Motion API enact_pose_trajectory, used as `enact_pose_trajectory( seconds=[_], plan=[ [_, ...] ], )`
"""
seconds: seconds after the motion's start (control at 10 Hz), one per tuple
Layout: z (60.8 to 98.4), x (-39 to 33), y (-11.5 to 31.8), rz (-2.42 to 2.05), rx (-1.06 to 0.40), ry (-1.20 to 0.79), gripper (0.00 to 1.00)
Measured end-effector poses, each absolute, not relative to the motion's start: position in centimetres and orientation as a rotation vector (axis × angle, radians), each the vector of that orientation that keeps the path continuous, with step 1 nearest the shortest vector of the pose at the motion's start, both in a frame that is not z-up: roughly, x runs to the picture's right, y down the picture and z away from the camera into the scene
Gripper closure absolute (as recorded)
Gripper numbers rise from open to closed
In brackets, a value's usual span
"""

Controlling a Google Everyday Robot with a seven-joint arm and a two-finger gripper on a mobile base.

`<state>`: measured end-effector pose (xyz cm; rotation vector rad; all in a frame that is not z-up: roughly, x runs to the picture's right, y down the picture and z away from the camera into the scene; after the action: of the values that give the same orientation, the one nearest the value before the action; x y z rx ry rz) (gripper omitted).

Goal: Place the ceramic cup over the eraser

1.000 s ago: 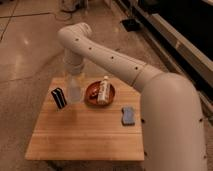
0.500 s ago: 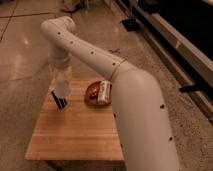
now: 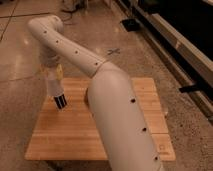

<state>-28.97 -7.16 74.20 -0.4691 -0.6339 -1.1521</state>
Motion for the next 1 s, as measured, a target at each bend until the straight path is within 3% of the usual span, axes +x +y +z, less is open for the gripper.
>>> enact_pose_trajectory(
  seconds=[0.6,1.0],
  plan=[
    [78.7,-29.4,-4.9,-1.189,-0.537,-0.605,0.98],
    [81.8,-28.9,-1.5,-1.162,-0.595,-0.65,0.58]
  ],
)
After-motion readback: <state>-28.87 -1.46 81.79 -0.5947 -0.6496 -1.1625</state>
